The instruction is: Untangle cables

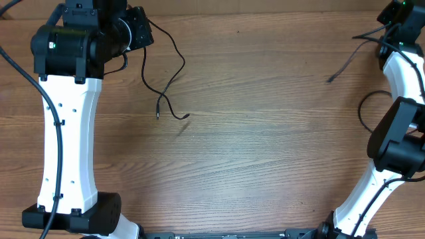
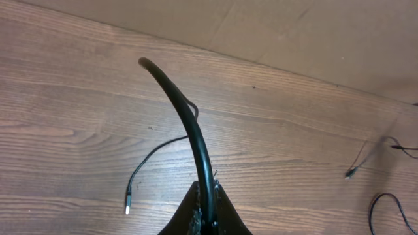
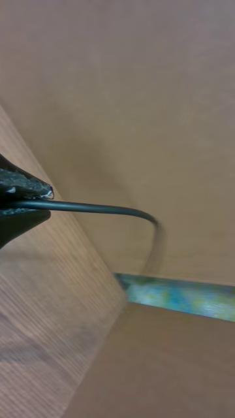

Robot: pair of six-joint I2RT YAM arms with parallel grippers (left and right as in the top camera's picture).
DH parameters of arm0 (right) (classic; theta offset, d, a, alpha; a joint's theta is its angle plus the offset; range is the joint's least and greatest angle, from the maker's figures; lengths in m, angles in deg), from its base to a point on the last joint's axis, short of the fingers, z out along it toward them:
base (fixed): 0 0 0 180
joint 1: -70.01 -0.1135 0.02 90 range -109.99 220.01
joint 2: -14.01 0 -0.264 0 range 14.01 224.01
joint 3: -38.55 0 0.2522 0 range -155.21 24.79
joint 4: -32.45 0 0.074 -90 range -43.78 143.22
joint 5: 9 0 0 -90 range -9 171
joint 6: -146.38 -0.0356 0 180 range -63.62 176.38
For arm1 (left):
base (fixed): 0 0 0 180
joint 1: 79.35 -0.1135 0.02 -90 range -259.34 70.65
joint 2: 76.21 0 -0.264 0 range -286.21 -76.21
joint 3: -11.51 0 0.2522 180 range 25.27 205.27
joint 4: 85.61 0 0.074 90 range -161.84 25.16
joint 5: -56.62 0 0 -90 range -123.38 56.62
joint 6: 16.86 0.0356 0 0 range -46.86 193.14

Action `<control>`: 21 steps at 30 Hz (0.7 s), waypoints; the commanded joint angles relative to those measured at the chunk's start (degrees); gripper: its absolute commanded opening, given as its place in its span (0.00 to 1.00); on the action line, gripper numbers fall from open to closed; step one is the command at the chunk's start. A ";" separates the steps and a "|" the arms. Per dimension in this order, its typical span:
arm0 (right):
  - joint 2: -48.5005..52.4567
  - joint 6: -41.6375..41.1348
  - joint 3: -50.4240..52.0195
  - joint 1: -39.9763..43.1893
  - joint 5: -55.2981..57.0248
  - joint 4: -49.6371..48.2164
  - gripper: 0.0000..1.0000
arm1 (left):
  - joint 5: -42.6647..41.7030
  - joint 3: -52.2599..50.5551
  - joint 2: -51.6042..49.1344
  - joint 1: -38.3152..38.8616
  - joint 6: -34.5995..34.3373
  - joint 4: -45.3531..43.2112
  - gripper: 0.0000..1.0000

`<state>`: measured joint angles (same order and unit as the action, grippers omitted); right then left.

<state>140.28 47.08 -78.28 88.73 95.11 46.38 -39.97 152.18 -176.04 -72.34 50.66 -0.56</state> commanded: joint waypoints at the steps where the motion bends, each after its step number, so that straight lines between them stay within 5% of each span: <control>1: 2.69 -1.53 -0.02 -0.07 -0.35 4.96 0.05 | 0.61 0.74 -0.15 0.20 -0.92 0.28 0.04; 4: 3.04 -1.49 -0.07 -0.24 -0.50 9.20 0.28 | 0.63 0.74 -0.15 0.87 -0.90 -0.15 0.04; 7: 1.38 -0.22 -0.17 -0.76 -2.86 11.06 0.73 | 0.57 0.74 -0.15 1.57 -0.94 -1.73 0.04; 10: -2.60 -0.22 -0.20 -1.75 -4.98 12.96 1.00 | 0.59 0.74 -0.20 3.30 -0.92 -4.13 0.04; 18: -16.33 0.46 -0.20 -3.61 -5.81 16.28 1.00 | -0.09 0.74 -1.07 9.38 -0.90 -10.95 0.04; 21: -21.11 0.46 -0.20 -3.45 -5.64 17.09 1.00 | -6.64 0.74 -1.38 11.96 -0.39 -15.15 0.04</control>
<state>125.79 47.08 -77.95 84.62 89.36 62.93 -41.04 152.18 -176.74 -62.50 50.57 -13.19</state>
